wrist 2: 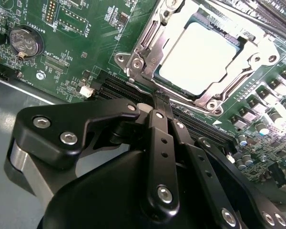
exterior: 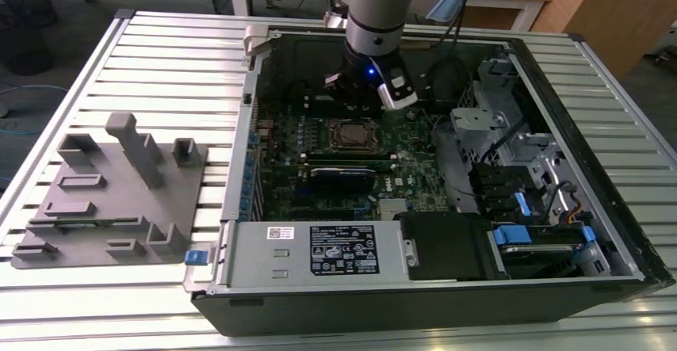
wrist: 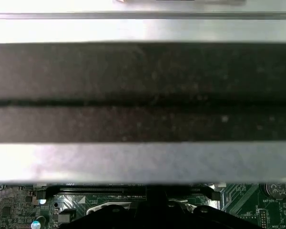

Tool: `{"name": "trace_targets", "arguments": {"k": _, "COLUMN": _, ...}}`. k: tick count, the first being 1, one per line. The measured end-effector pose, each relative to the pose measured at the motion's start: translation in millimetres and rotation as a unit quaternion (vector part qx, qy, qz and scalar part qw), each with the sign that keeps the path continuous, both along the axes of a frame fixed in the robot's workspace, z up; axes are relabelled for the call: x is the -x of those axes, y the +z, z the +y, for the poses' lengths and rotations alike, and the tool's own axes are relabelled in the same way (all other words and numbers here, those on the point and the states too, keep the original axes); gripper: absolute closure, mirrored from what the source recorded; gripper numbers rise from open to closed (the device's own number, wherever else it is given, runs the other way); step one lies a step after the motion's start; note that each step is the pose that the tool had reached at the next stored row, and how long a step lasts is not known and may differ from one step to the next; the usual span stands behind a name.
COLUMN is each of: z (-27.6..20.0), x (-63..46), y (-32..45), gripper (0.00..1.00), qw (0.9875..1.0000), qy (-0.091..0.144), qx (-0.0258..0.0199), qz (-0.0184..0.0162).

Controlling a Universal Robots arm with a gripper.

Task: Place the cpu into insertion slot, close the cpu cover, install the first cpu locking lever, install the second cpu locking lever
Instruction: 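Install the first cpu locking lever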

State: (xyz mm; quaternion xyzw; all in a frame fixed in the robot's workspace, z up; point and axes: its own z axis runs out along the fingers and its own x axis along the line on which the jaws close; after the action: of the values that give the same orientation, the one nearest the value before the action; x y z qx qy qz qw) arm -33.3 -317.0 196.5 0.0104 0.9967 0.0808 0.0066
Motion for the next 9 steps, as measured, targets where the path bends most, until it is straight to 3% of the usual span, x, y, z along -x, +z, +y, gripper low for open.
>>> {"name": "trace_targets", "arguments": {"k": 9, "z": 0.0, "x": 0.0, "y": 5.0, "gripper": 0.89, "qw": 1.0, "qy": 0.0, "qx": 0.0002, "qz": -0.0001}}
